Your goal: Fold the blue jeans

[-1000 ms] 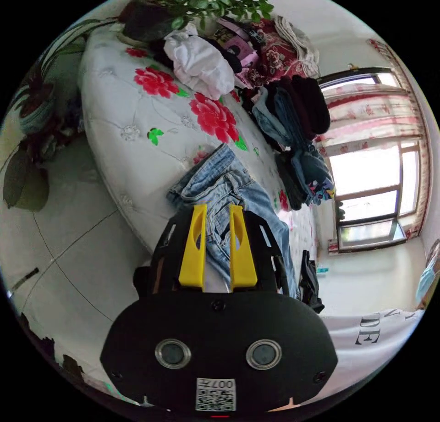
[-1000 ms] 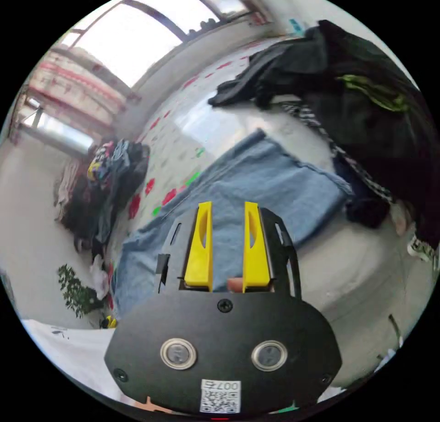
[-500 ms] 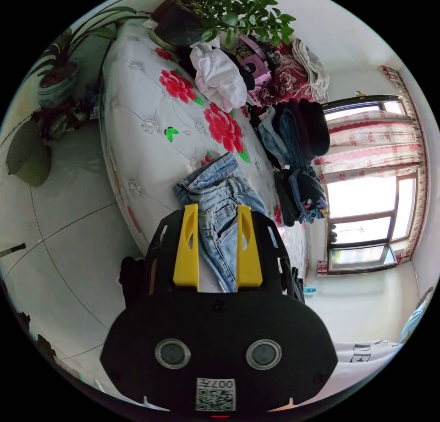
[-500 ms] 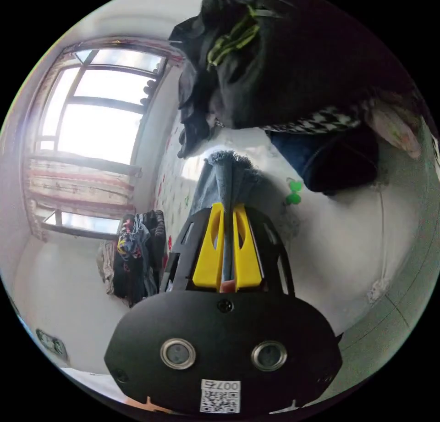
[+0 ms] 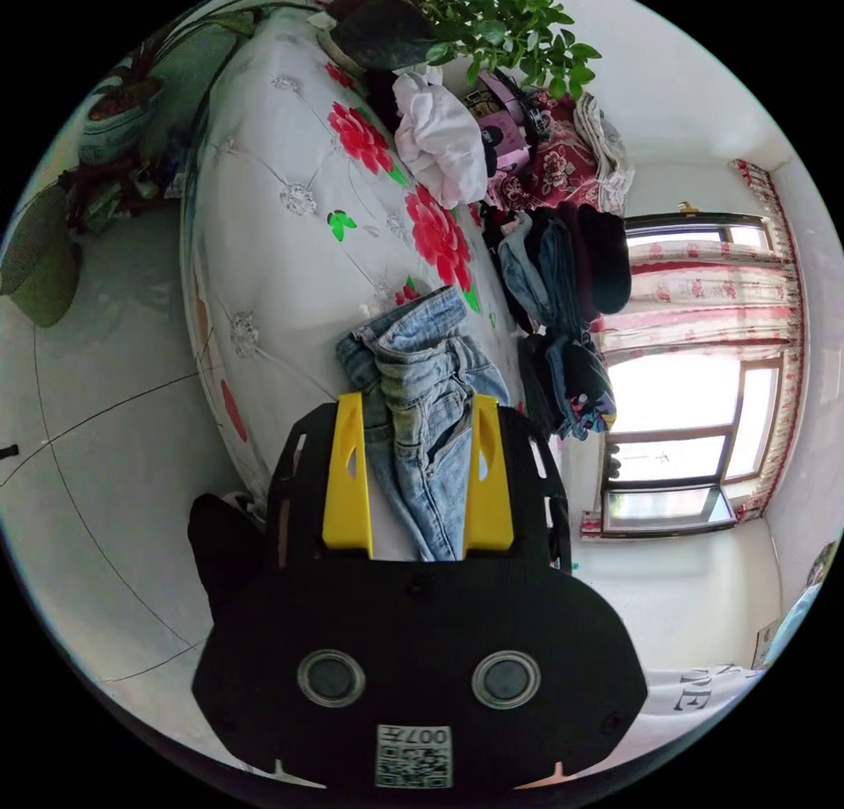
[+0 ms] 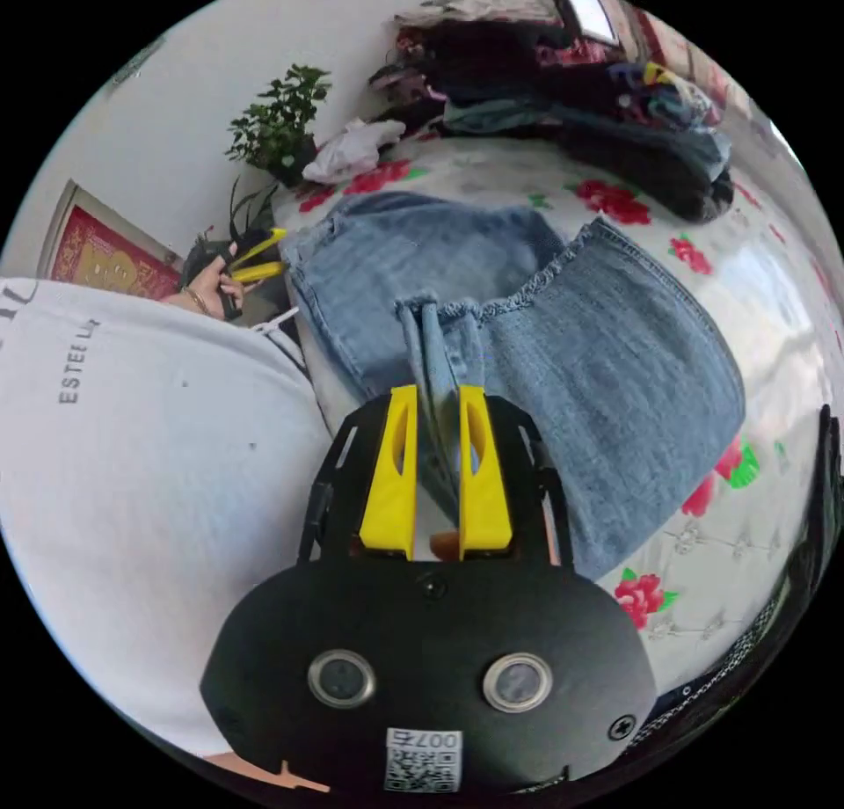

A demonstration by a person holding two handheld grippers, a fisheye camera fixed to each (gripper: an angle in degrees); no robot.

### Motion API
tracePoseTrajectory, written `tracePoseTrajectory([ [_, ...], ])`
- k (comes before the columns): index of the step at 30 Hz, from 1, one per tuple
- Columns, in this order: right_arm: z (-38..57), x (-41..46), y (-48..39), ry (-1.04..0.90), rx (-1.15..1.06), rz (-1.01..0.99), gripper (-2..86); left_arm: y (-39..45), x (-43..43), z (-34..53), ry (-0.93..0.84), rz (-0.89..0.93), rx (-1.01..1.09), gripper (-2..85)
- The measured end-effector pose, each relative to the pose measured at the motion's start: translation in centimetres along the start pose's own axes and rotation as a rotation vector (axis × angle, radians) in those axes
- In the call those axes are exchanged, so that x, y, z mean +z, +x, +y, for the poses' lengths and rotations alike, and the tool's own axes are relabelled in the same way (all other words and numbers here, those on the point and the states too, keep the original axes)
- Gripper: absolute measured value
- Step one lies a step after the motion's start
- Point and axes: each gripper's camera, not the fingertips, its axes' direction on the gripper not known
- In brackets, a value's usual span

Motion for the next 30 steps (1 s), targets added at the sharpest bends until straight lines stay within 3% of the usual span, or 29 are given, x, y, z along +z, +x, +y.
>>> tracePoseTrajectory([
  [2,-0.2,2.3,-1.1,-0.048,0.007,-0.004,5.2,-0.3,1.2,-0.3,-0.016,0.005,-0.008,16.2],
  [8,-1.1,1.8,-5.4,0.056,-0.126,0.239,8.1,-0.7,4.2,-0.7,-0.017,-0.017,0.019,13.6],
  [10,-2.3,3.7,-5.8,0.017,-0.155,0.227,8.1,-1.1,5.1,-0.6,-0.013,-0.028,0.011,12.3],
  [12,-3.8,8.4,-5.1,-0.154,-0.131,0.218,7.2,-1.5,6.2,-0.5,-0.019,-0.047,-0.013,11.3],
  [19,-2.9,2.5,-6.3,0.038,-0.148,0.226,5.2,-2.5,9.5,0.4,-0.036,-0.028,-0.016,7.8],
  [22,-3.0,2.7,-4.9,-0.032,-0.094,0.169,6.5,-2.7,11.1,1.2,-0.032,0.031,-0.029,5.4],
  [24,-3.4,5.2,-2.5,-0.224,0.011,0.053,7.9,-0.5,11.9,1.7,-0.017,0.133,0.069,4.9],
  [25,-3.3,5.1,-2.2,-0.216,0.032,0.024,8.0,0.5,12.2,1.9,-0.022,0.155,0.112,4.9],
  [30,0.8,-4.1,0.5,0.162,0.2,-0.027,8.7,15.7,16.2,5.4,-0.178,0.268,0.709,4.9],
])
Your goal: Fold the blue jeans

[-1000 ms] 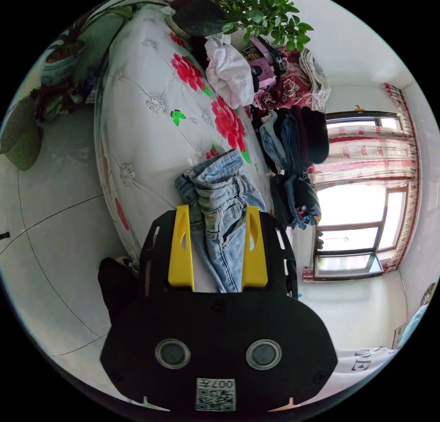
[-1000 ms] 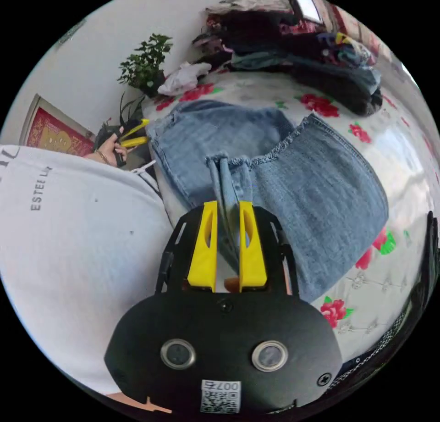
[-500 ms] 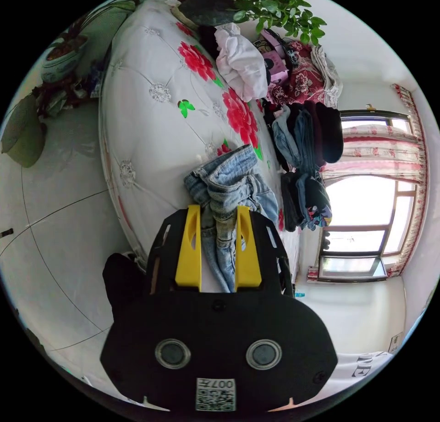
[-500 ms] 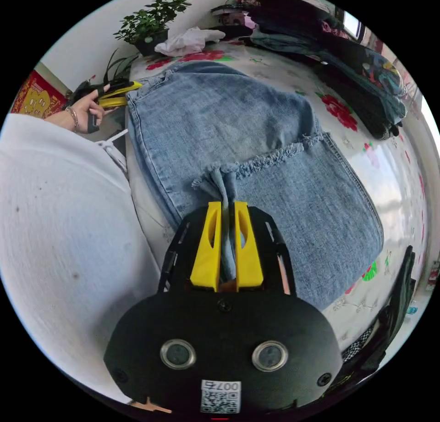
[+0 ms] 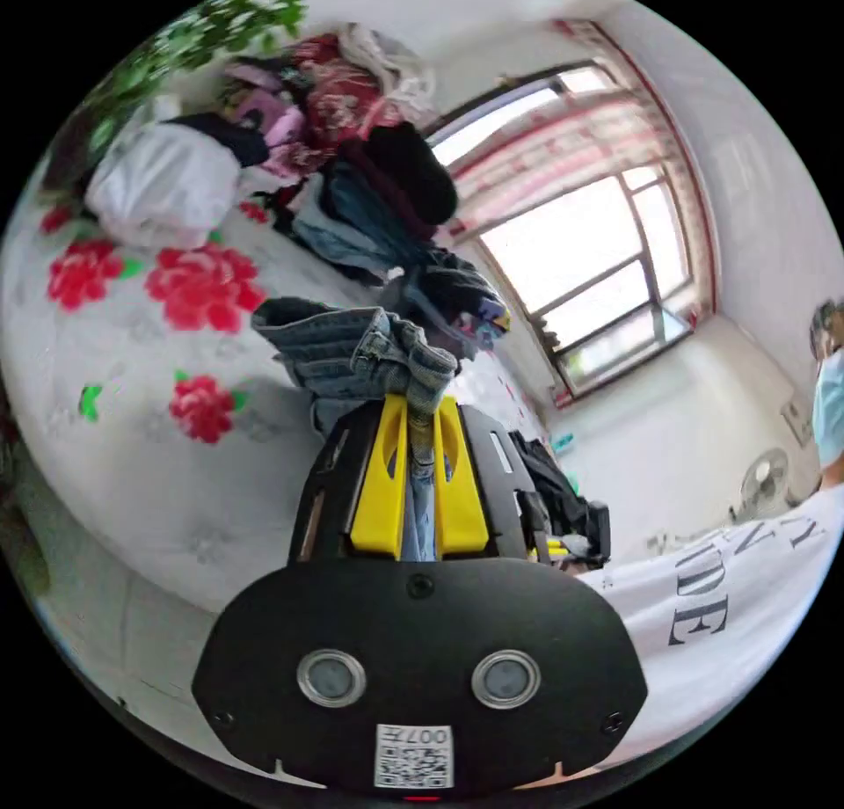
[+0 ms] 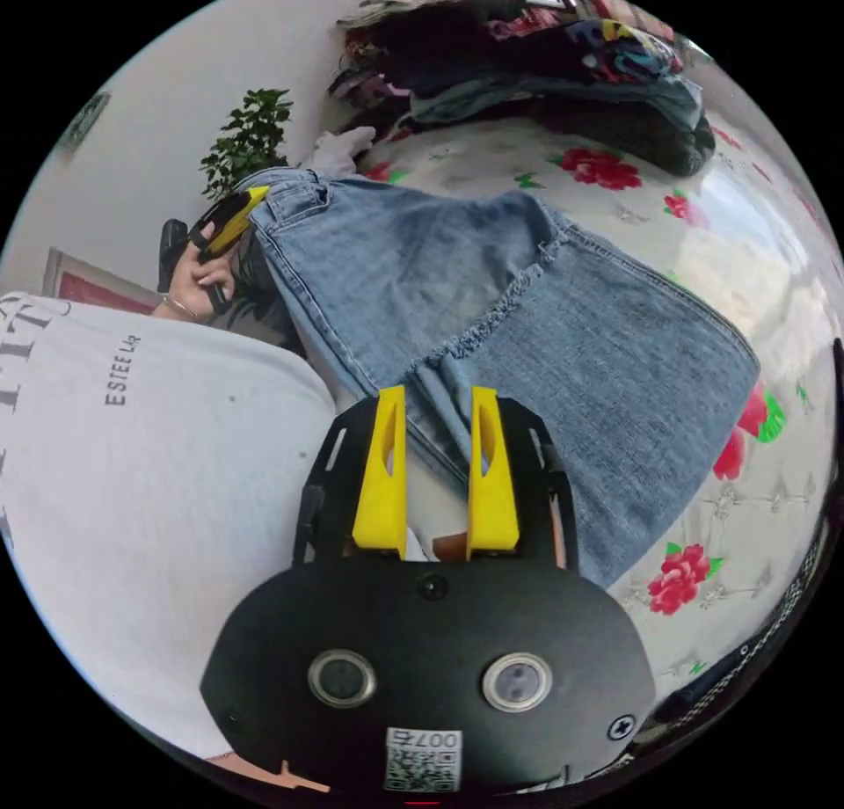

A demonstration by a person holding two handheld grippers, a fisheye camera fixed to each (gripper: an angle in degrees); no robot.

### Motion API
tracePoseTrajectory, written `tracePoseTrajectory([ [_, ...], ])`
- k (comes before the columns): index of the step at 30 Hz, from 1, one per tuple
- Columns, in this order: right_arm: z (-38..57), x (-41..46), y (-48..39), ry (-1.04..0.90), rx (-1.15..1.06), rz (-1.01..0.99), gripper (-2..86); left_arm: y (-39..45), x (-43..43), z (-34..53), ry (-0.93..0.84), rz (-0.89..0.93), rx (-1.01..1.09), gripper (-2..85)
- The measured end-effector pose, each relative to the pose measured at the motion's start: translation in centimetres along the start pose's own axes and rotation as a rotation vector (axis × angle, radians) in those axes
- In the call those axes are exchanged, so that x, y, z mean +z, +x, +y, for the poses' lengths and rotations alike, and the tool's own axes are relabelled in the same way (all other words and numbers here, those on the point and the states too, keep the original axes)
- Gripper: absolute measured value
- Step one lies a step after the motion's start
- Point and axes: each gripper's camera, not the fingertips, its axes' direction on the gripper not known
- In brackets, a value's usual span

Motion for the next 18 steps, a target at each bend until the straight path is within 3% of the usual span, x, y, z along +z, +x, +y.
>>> tracePoseTrajectory([
  [4,3.0,-5.6,5.2,0.136,0.207,0.024,9.3,10.7,8.6,-1.7,-0.18,0.255,0.428,5.0],
  [6,6.0,-8.6,8.7,0.223,0.366,0.051,9.7,17.0,16.3,0.1,-0.396,0.46,0.637,5.7],
  [8,8.5,-10.4,10.9,0.301,0.479,0.075,10.1,19.7,22.9,3.1,-0.583,0.548,0.687,7.5],
  [9,10.3,-11.2,12.2,0.329,0.563,0.084,10.5,20.2,27.0,5.2,-0.706,0.571,0.662,8.4],
  [13,15.7,-12.8,15.0,0.436,0.765,0.042,11.5,17.5,32.9,8.7,-0.808,0.524,0.547,8.9],
  [18,18.8,-12.6,17.6,0.487,0.885,-0.039,12.7,7.2,35.2,8.7,-0.759,0.197,0.281,10.1],
])
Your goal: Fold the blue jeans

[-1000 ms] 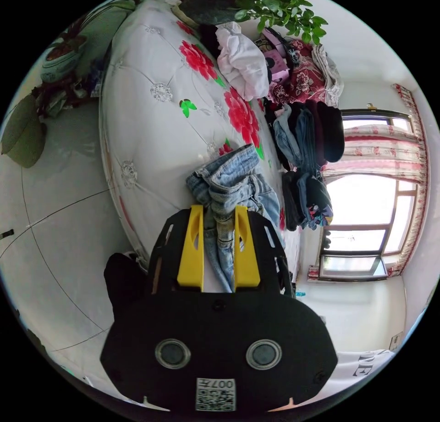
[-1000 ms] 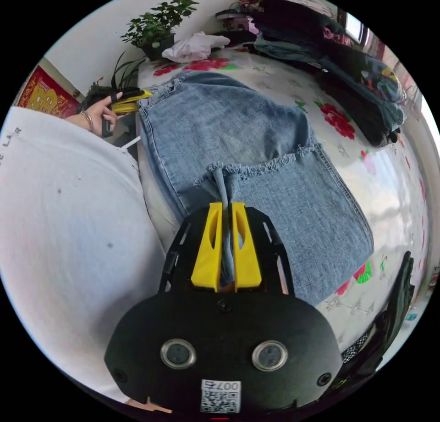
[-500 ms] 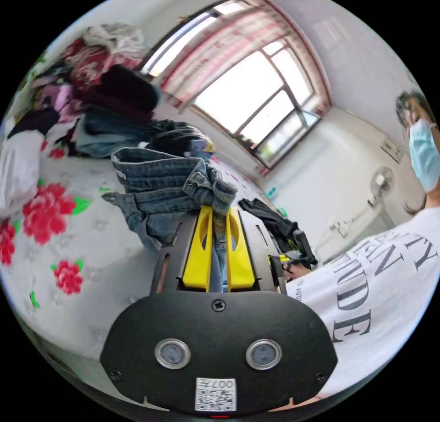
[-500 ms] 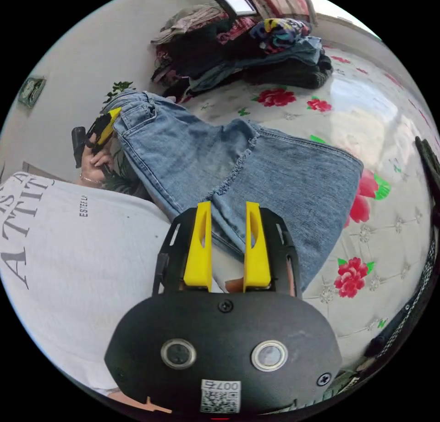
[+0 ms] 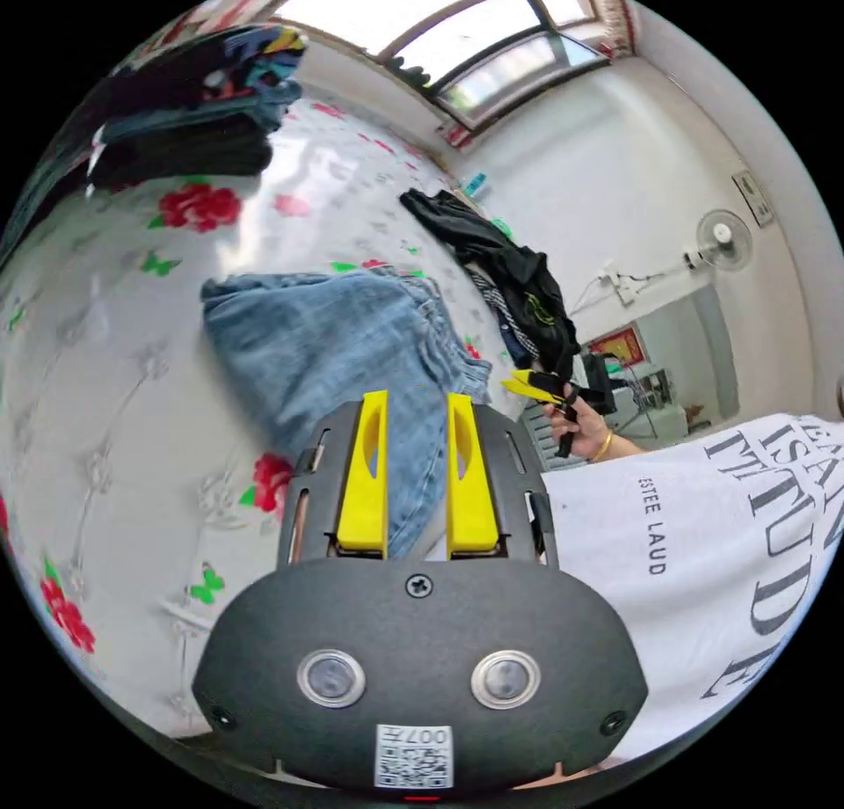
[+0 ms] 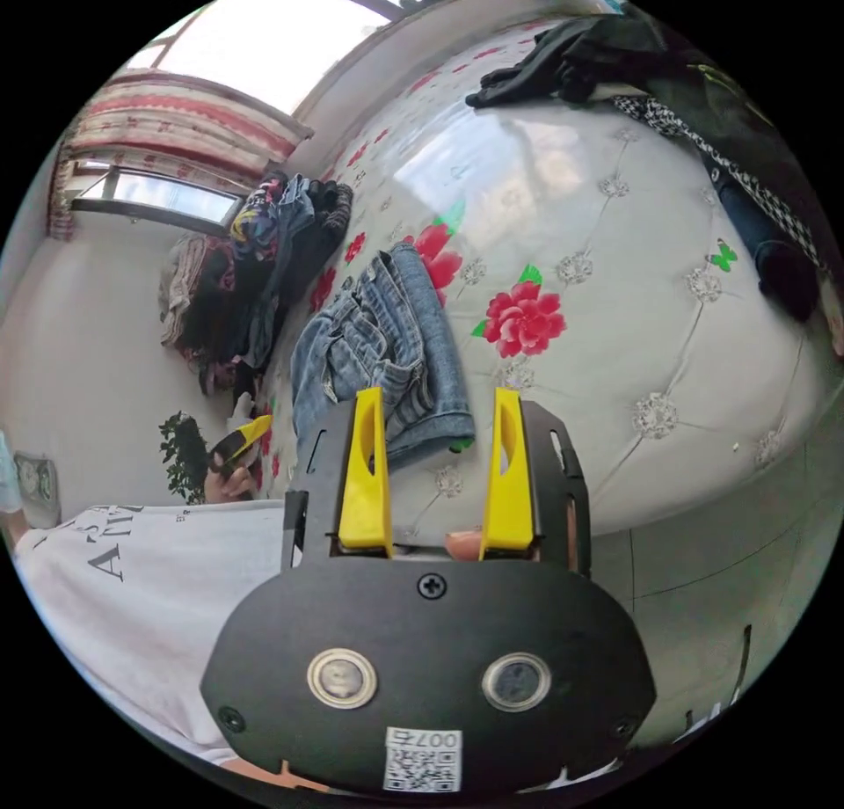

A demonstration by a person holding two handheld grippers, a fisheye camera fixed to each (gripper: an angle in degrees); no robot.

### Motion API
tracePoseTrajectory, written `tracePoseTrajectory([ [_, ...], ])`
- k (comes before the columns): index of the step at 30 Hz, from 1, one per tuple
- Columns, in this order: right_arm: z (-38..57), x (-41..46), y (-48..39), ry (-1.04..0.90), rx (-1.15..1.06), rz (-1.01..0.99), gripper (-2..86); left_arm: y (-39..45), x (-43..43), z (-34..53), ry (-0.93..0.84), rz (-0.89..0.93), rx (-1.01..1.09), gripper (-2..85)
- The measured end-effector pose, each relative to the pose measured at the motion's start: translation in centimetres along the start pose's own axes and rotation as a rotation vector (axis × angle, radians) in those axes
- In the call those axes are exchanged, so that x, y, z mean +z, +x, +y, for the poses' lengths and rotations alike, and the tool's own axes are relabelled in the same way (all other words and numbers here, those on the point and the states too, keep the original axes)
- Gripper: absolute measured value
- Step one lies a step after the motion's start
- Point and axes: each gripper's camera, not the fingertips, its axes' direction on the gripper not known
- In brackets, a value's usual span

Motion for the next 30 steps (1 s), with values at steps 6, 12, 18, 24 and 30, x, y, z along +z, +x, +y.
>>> tracePoseTrajectory([
  [6,-4.5,1.3,-0.4,-0.043,-0.058,0.015,13.8,-6.8,4.2,0.0,-0.043,0.006,-0.202,13.1],
  [12,-11.3,5.9,-0.6,-0.258,-0.075,-0.072,13.1,-9.4,12.3,-5.0,-0.184,0.11,-0.2,10.6],
  [18,-15.4,6.4,-2.0,-0.33,-0.073,-0.003,7.1,-8.9,16.3,-10.7,-0.301,0.002,-0.057,3.1],
  [24,-24.8,2.6,-4.3,-0.039,-0.096,0.079,5.7,-8.5,21.2,-23.9,-0.239,-0.055,0.083,2.7],
  [30,-33.0,2.7,-7.4,0.202,-0.063,0.368,8.6,-7.7,25.9,-38.5,-0.125,-0.324,0.199,5.7],
])
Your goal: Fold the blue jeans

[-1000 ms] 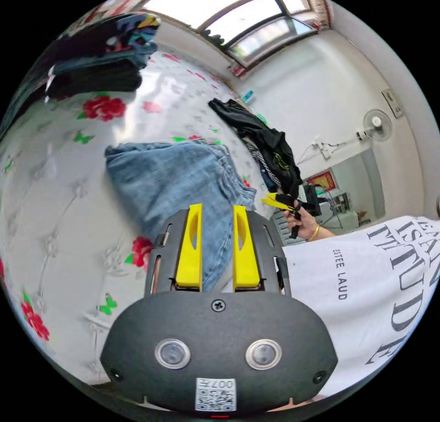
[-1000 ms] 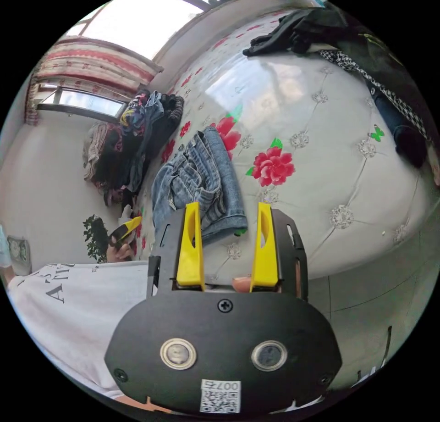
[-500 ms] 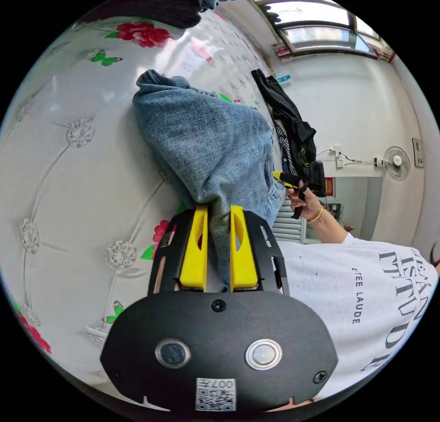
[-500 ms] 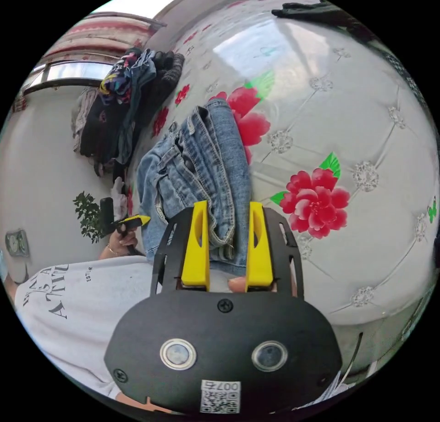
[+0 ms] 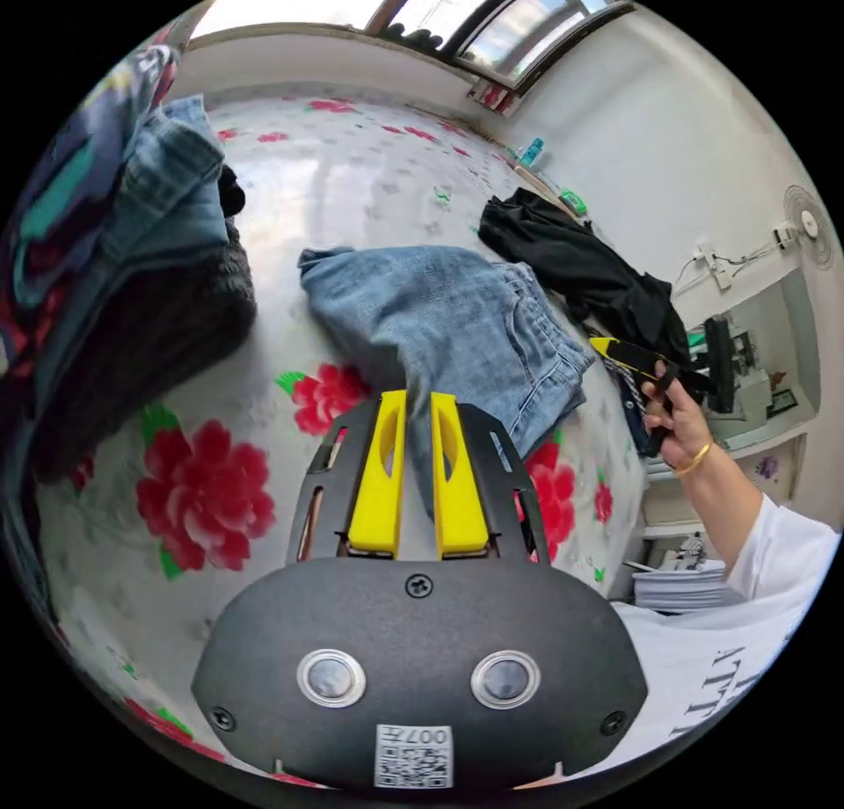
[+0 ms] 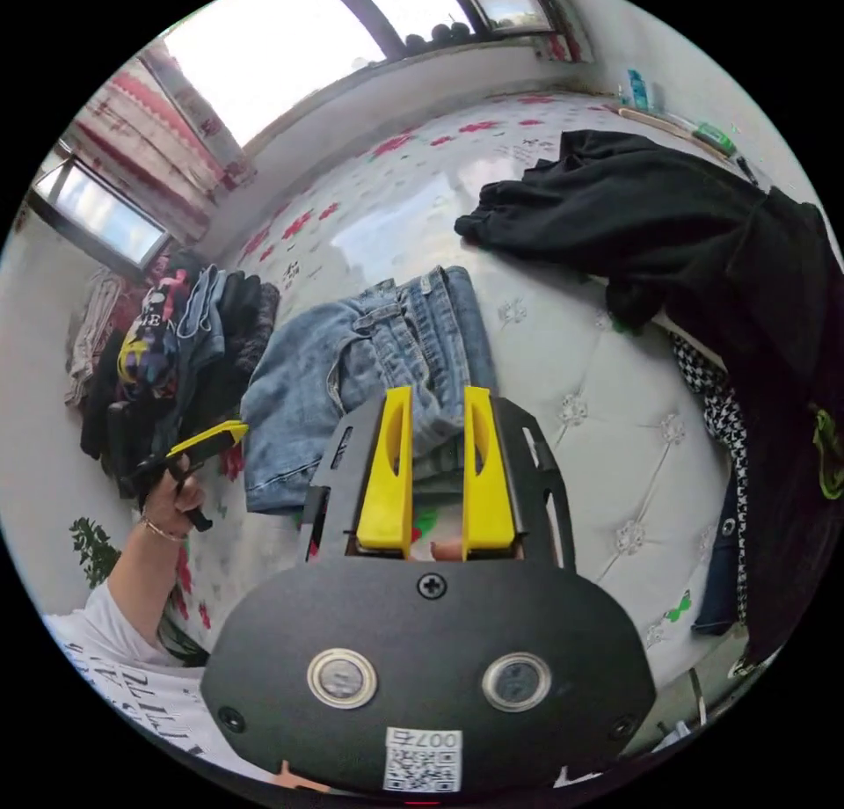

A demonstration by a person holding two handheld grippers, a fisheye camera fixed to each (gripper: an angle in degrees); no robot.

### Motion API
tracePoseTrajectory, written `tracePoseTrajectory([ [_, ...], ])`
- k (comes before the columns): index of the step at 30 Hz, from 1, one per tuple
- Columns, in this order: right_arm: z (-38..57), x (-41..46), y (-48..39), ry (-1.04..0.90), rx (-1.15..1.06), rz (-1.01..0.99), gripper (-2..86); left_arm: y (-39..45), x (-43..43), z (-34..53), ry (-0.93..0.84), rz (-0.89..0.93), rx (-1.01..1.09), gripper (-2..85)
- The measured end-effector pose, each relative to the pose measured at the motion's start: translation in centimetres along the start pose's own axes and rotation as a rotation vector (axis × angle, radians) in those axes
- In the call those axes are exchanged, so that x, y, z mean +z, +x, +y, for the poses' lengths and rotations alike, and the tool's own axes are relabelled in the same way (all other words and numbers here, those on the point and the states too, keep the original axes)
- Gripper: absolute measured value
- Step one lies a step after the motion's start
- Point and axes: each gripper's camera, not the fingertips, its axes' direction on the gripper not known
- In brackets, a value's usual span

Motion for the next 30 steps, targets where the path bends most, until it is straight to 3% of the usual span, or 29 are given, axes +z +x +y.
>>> tracePoseTrajectory([
  [6,4.2,6.9,-8.3,-0.085,-0.415,0.17,11.9,-2.1,1.2,5.4,0.017,-0.037,-0.02,6.9],
  [10,3.1,10.7,-10.7,-0.035,-0.427,0.318,13.0,-4.9,-0.8,12.1,0.023,-0.086,-0.184,5.8],
  [14,-4.3,14.2,-13.3,-0.016,-0.338,0.293,12.9,-8.9,-5.0,19.0,0.057,-0.152,-0.435,5.1],
  [17,-11.4,16.4,-15.4,-0.075,-0.312,0.27,12.1,-9.4,-7.2,20.9,0.068,-0.228,-0.472,5.6],
  [20,-14.5,14.4,-15.4,-0.106,-0.252,0.121,11.2,-8.1,-7.9,21.1,0.055,-0.244,-0.44,6.2],
  [24,-8.8,7.0,-11.1,0.05,-0.245,0.012,10.5,-5.3,-6.7,21.6,0.012,-0.138,-0.405,6.2],
  [28,-0.6,1.2,-3.0,0.027,-0.22,0.198,10.5,-2.1,-5.9,22.2,-0.027,-0.072,-0.357,6.1],
  [30,4.9,-4.8,3.6,0.079,-0.128,0.413,10.2,0.1,-5.9,22.7,-0.066,-0.043,-0.309,6.1],
])
